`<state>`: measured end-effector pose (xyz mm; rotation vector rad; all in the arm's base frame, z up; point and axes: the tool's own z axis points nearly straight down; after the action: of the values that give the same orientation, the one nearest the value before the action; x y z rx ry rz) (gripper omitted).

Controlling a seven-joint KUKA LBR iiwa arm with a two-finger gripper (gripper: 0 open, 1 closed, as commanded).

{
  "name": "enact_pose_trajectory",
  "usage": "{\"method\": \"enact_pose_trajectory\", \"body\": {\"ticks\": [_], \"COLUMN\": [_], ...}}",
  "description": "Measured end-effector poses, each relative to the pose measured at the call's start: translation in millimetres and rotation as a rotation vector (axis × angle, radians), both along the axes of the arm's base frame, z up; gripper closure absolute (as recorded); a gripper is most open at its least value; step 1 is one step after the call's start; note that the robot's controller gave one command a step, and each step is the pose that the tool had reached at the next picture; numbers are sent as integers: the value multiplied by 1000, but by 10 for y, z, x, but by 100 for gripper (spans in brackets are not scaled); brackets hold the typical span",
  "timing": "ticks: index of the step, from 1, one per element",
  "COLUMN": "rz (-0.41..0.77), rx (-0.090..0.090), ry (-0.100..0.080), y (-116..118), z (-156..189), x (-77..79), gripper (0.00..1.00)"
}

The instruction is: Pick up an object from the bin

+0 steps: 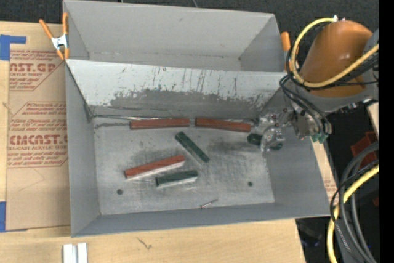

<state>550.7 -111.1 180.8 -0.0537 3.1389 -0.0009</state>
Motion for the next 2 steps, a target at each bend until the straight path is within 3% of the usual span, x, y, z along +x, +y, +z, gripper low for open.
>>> {"method": "enact_pose_trajectory", "body": {"ticks": [2], "rz": [0], "rx": [0], "ry": [0], "y": [0], "z": [0], "x": [0], "gripper": [100]}}
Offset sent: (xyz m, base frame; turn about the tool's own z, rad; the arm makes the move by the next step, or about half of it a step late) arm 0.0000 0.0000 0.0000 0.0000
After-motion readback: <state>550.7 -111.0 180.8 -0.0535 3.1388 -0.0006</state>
